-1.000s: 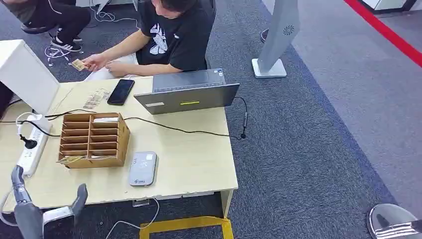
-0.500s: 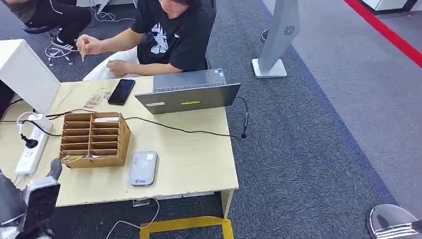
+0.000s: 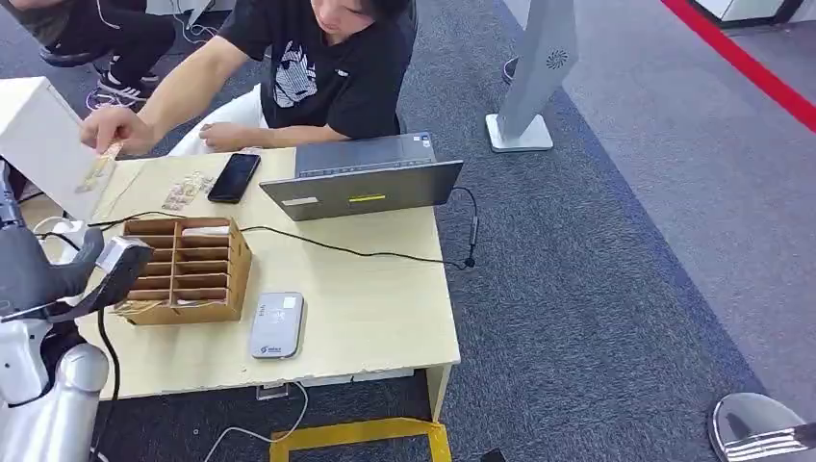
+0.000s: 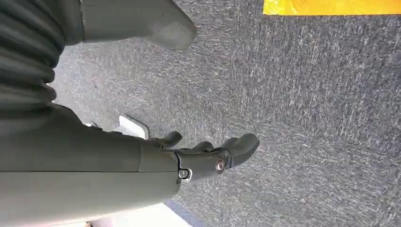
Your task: Pass the card to the sensor for recognition and then transmit it.
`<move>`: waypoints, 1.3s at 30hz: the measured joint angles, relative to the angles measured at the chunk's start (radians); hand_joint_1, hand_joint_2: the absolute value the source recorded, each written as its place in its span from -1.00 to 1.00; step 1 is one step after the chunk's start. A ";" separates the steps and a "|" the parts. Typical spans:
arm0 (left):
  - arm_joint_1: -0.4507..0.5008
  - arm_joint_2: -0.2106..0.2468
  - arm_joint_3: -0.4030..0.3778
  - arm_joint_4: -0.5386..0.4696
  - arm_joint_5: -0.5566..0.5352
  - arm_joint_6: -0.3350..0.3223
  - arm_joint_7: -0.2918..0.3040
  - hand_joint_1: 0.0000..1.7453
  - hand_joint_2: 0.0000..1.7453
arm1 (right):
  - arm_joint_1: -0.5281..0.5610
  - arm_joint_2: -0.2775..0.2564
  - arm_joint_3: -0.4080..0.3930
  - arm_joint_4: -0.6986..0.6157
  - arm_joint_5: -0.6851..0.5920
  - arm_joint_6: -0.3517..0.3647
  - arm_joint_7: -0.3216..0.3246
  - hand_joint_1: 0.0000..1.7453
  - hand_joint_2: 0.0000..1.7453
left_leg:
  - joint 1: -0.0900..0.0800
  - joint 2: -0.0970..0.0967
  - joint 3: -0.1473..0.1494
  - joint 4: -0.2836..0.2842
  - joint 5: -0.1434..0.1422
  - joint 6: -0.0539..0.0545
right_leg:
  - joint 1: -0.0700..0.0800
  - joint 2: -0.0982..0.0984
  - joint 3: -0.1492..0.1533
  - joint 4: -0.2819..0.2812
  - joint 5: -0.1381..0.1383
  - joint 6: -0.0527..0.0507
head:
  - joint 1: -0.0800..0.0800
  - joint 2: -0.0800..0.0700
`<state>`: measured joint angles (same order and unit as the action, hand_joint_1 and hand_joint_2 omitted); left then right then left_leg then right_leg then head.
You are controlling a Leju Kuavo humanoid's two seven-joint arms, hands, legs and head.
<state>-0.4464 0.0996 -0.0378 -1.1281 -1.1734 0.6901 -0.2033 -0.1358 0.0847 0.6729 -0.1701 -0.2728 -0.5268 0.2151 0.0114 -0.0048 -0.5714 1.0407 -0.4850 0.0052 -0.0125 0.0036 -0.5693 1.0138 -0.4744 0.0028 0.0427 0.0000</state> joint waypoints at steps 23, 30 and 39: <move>-0.046 -0.030 -0.046 0.079 0.047 0.001 0.120 1.00 1.00 | 0.001 0.000 0.000 -0.003 -0.001 -0.012 -0.022 -1.00 1.00 | 0.000 0.001 -0.001 0.000 0.000 0.000 | 0.000 0.001 -0.001 0.000 0.000 0.000 | 0.000 0.000; -0.046 -0.029 -0.046 0.079 0.048 0.002 0.126 1.00 1.00 | 0.001 0.000 0.000 -0.003 -0.001 -0.013 -0.023 -1.00 1.00 | 0.000 0.001 -0.001 0.000 0.000 0.000 | 0.000 0.001 -0.002 0.000 0.000 0.000 | 0.000 0.000; -0.045 -0.028 -0.046 0.080 0.052 0.002 0.128 1.00 1.00 | 0.003 0.000 -0.002 -0.003 -0.003 -0.013 -0.028 -1.00 1.00 | 0.000 0.001 -0.001 0.000 0.000 0.000 | 0.000 0.001 -0.002 0.000 0.000 0.000 | 0.000 0.000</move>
<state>-0.4916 0.0717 -0.0839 -1.0483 -1.1216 0.6916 -0.0755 -0.1330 0.0847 0.6706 -0.1728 -0.2754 -0.5402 0.1869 0.0116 -0.0042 -0.5727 1.0407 -0.4852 0.0053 -0.0124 0.0043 -0.5709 1.0137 -0.4743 0.0028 0.0423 0.0000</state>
